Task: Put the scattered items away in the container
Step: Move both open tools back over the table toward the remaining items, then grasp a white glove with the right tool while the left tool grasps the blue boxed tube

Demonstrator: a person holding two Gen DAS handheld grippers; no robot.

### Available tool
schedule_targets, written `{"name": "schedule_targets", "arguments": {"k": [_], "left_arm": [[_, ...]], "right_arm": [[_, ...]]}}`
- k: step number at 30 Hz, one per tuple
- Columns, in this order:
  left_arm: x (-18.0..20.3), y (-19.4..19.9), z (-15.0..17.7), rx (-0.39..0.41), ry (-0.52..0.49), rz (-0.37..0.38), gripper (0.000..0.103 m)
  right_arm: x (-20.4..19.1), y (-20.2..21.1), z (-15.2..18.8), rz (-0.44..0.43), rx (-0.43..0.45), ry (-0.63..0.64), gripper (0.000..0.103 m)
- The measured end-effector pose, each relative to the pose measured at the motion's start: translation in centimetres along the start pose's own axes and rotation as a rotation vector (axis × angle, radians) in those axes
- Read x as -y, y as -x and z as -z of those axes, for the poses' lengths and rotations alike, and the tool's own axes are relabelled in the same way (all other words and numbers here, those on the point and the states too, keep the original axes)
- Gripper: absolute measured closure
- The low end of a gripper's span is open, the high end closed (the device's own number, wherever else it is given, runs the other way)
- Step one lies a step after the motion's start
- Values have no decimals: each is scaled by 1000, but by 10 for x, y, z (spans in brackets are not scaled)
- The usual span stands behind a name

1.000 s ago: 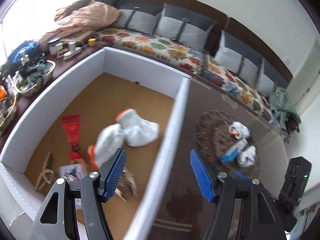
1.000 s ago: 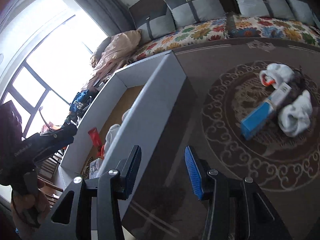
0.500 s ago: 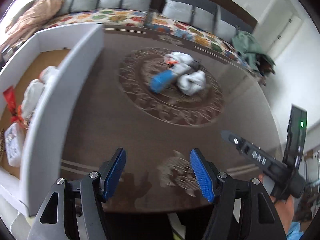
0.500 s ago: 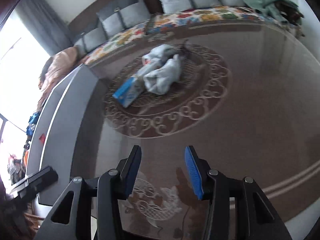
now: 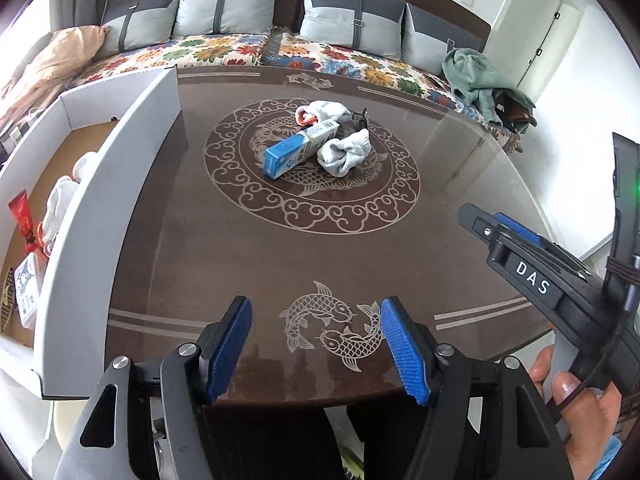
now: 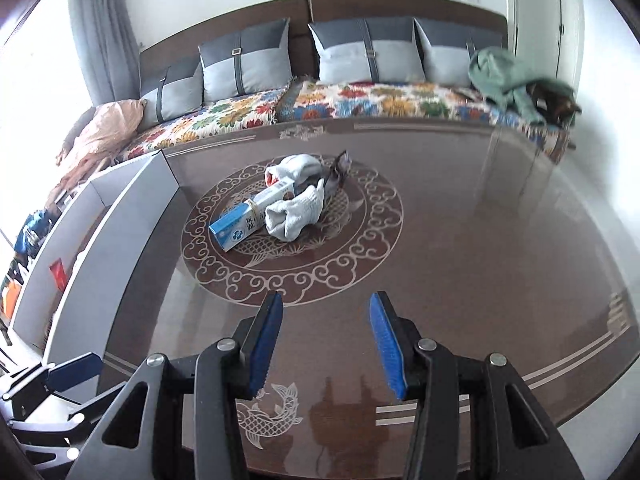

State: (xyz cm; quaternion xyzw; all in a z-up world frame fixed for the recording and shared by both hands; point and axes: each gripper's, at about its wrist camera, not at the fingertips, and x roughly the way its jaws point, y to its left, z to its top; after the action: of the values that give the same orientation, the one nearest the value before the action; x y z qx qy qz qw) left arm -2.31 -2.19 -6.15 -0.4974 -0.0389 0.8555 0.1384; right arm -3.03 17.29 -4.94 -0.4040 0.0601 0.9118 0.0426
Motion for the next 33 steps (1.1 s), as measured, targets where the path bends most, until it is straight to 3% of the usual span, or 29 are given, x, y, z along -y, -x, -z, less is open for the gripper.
{"name": "schedule_targets", "arguments": {"k": [18,27,33], "left_arm": [[-16,-14,7,0,38,-21,37],[-20,-39,10,-38,29,-39,37],[-27,-42,5,-30,16,-57,37]], "right_arm": [[-8,-14,13,45,-45,57,56],[19,-45,30,10,-154,-52,56],[27,-57,34,-30,-180,-113,56]]}}
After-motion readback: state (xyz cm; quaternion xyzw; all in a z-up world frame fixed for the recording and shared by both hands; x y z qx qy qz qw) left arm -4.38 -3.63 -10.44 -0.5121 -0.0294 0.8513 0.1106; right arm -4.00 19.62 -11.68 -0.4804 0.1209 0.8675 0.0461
